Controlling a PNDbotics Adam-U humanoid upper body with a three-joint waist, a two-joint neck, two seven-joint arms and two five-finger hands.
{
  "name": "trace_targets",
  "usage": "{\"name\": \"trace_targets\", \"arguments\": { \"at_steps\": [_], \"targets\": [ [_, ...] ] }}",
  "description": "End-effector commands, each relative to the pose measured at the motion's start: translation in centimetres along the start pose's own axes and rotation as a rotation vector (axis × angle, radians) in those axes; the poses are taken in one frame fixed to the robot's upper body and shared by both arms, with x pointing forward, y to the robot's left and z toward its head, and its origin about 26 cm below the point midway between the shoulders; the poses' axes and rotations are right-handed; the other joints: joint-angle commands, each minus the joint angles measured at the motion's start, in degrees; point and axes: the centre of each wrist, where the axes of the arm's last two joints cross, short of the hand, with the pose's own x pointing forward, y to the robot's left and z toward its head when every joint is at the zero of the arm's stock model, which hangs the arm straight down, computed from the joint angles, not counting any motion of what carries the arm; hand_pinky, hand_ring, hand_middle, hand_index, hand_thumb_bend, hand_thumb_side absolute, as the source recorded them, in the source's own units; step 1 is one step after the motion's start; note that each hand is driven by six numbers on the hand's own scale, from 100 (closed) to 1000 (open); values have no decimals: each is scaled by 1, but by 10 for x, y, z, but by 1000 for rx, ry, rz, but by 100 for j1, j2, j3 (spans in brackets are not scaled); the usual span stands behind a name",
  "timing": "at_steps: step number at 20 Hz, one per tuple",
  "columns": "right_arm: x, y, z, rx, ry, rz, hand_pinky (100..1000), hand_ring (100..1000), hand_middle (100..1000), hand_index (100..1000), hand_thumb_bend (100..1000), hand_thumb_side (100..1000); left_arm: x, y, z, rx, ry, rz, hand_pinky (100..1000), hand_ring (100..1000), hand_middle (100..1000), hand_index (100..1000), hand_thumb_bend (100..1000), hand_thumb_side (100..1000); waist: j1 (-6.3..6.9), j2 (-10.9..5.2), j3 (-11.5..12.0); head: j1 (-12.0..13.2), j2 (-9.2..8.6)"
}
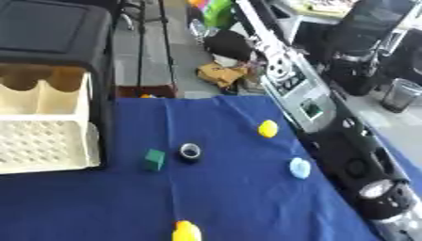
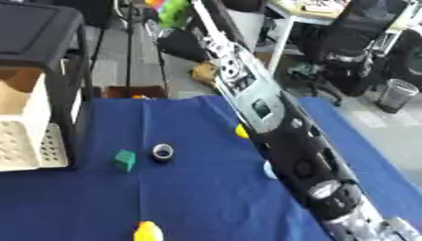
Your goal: Pick up objects from table and place into drawer.
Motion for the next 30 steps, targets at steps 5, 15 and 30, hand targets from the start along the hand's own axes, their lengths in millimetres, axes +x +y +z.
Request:
{"name": "trace_targets", "arguments": {
  "at_steps": [5, 15, 30],
  "targets": [
    [32, -15, -4, 2, -127, -57, 522, 735, 361, 764, 100, 435, 6, 7, -2, -12, -15, -23, 516, 733, 746, 832, 104, 1000, -111, -234, 90, -95, 10],
    [48, -10, -7, 42, -206, -135, 521, 735, 352, 759, 100, 439, 6, 7, -1, -12, -11, -16, 515, 733, 746, 832, 105, 1000, -258, -250, 405, -401, -91],
    [73, 1, -5, 135, -304, -177, 516, 731, 333, 751, 100, 445, 6, 5, -4, -12, -3, -21, 513, 733, 747, 833, 109, 1000, -423, -145, 639, -517, -176]
  ]
}}
